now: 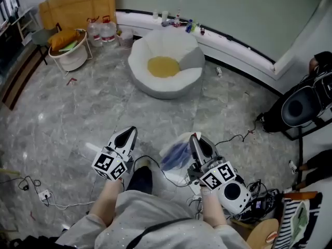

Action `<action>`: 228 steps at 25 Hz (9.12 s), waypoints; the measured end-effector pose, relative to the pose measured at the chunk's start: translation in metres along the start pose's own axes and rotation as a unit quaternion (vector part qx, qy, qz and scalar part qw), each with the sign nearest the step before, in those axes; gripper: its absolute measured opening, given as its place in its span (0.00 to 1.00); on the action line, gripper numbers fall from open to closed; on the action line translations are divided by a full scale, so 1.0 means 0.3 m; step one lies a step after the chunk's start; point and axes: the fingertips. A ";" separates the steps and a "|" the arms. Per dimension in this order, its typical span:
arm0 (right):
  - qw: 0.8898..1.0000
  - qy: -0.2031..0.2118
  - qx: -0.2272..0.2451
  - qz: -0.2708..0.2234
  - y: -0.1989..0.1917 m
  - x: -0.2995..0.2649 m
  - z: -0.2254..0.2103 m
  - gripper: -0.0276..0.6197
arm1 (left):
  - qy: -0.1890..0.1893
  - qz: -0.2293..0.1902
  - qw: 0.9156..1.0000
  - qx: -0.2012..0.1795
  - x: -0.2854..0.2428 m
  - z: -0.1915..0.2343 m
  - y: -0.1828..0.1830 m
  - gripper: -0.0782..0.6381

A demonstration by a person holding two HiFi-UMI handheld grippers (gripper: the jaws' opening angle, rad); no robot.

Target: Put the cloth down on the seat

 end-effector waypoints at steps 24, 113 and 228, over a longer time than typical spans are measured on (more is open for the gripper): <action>0.998 -0.019 -0.038 -0.048 0.114 -0.974 -0.378 0.09 | 0.016 0.003 0.999 0.029 -0.465 0.931 0.140 0.13; 0.996 -0.090 -0.011 0.026 0.253 -3.507 -1.923 0.09 | -0.070 0.116 0.985 0.110 -2.467 2.971 0.081 0.13; 0.944 -0.190 0.036 0.268 -1.788 -3.387 -2.976 0.09 | -0.083 0.217 0.959 0.163 -2.905 3.241 -1.837 0.13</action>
Point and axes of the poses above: the fingertips, and each gripper's own axes: x backward along the fingers, z to its left, y out of its top, and after that the axes turned 9 degrees about -y, right-handed
